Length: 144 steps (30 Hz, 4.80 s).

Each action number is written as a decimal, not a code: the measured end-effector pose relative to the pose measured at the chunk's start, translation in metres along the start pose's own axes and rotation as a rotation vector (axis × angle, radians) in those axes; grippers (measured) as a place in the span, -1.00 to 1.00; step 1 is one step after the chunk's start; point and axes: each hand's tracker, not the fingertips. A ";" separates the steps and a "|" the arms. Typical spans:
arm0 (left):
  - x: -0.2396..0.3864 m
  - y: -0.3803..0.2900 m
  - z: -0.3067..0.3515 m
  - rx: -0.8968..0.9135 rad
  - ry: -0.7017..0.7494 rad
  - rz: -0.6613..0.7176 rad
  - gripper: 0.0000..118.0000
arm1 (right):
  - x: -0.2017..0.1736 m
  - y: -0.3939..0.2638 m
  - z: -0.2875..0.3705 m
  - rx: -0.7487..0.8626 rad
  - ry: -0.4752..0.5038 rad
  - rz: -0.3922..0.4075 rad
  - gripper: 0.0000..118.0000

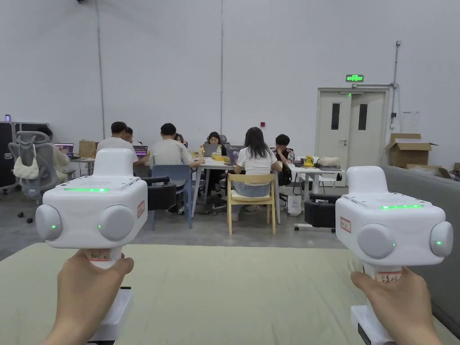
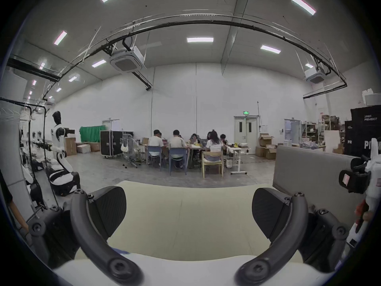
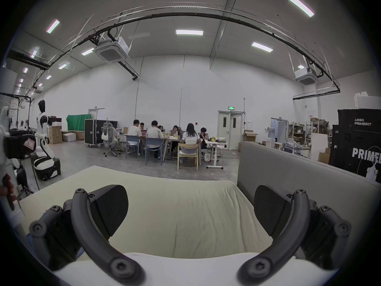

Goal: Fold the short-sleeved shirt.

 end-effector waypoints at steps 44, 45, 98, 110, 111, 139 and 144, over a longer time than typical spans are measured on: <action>-0.283 -0.160 0.120 -0.401 0.431 0.070 -0.97 | -0.367 -0.098 0.006 -0.115 0.778 0.075 -0.94; -0.284 -0.177 0.107 -0.453 0.402 0.094 -0.51 | -0.363 -0.102 0.003 -0.114 0.764 0.107 -0.94; 0.280 -0.349 -0.021 -0.840 -1.073 -0.373 -1.00 | 0.125 -0.216 0.070 -0.322 -0.052 -0.126 -0.94; 0.319 -0.421 0.014 -1.066 -1.190 -0.496 -0.81 | 0.137 -0.270 0.058 -0.418 -0.027 -0.226 -0.94; 0.311 -0.419 0.012 -1.081 -1.195 -0.429 -0.65 | 0.135 -0.271 0.057 -0.419 -0.013 -0.237 -0.94; -0.062 -0.392 -0.153 -1.048 -0.021 0.156 0.54 | 0.069 -0.293 0.049 -0.541 0.135 -0.154 -0.94; -0.038 -0.454 -0.174 -1.219 -0.106 -0.073 0.17 | 0.067 -0.312 0.037 -0.615 0.112 -0.122 -0.94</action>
